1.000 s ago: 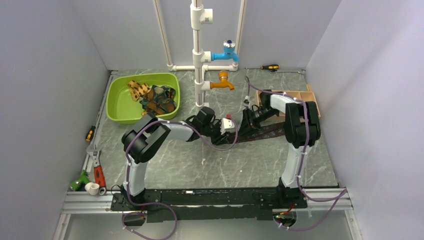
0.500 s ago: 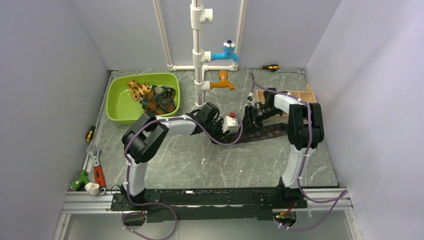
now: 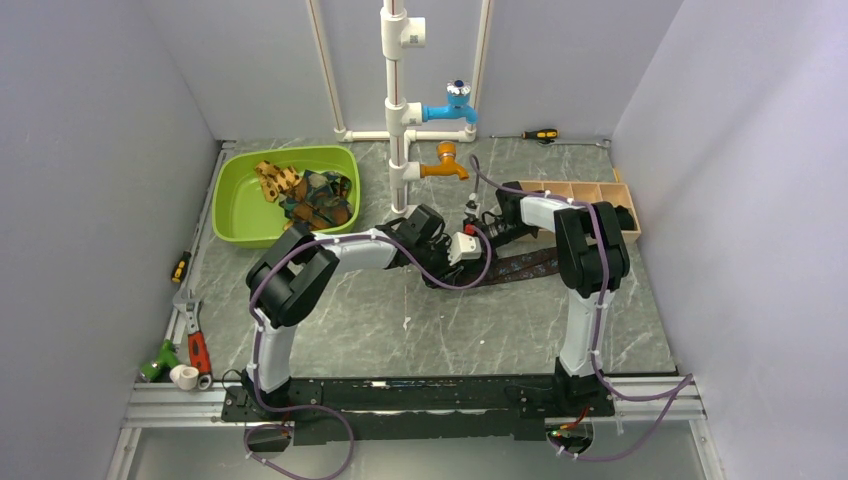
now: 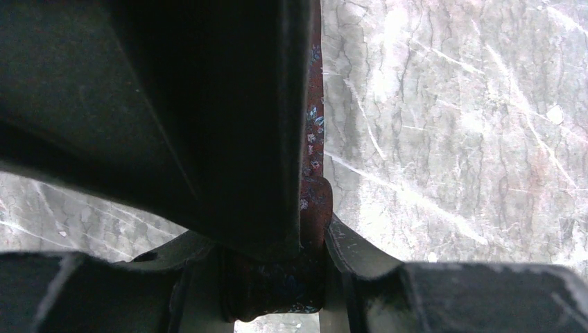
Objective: Roll the ties
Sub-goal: Roll the tie at the center of the board.
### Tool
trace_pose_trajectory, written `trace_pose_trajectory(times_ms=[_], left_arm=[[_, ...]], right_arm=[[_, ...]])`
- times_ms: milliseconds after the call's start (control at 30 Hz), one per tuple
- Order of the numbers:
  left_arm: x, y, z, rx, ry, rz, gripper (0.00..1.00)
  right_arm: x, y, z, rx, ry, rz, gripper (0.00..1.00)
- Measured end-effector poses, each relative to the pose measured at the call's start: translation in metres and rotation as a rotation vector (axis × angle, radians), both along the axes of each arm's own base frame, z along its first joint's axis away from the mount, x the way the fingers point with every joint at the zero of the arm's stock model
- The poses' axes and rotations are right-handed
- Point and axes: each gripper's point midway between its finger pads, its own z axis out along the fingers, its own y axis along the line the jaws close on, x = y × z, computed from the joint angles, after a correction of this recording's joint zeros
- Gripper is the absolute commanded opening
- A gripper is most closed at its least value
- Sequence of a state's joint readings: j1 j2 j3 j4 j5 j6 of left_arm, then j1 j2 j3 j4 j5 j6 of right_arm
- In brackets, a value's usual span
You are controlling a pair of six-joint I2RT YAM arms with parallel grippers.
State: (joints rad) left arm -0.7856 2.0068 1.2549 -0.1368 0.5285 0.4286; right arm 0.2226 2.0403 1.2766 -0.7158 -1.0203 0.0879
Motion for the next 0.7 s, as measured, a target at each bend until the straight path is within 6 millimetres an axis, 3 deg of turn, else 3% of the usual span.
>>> trace_pose_trajectory(times_ms=[167,267,333,467,700], left_arm=[[0.000,0.000,0.000,0.004,-0.003,0.001,0.20],[0.000,0.000,-0.001,0.007,-0.005,0.000,0.23],[0.000,0.000,0.000,0.008,-0.006,0.001,0.40],[0.001,-0.001,0.000,0.007,-0.001,0.004,0.59],[-0.006,0.000,0.003,-0.094,-0.037,-0.008,0.67]], right_arm=[[-0.003,0.000,-0.003,0.021,0.016,0.010,0.00],[-0.004,-0.001,-0.005,0.033,0.021,0.015,0.00],[-0.004,-0.002,-0.006,0.037,0.016,0.019,0.00],[-0.003,-0.007,-0.011,0.022,0.002,0.019,0.00],[-0.004,-0.019,-0.024,-0.043,0.007,0.007,0.00]])
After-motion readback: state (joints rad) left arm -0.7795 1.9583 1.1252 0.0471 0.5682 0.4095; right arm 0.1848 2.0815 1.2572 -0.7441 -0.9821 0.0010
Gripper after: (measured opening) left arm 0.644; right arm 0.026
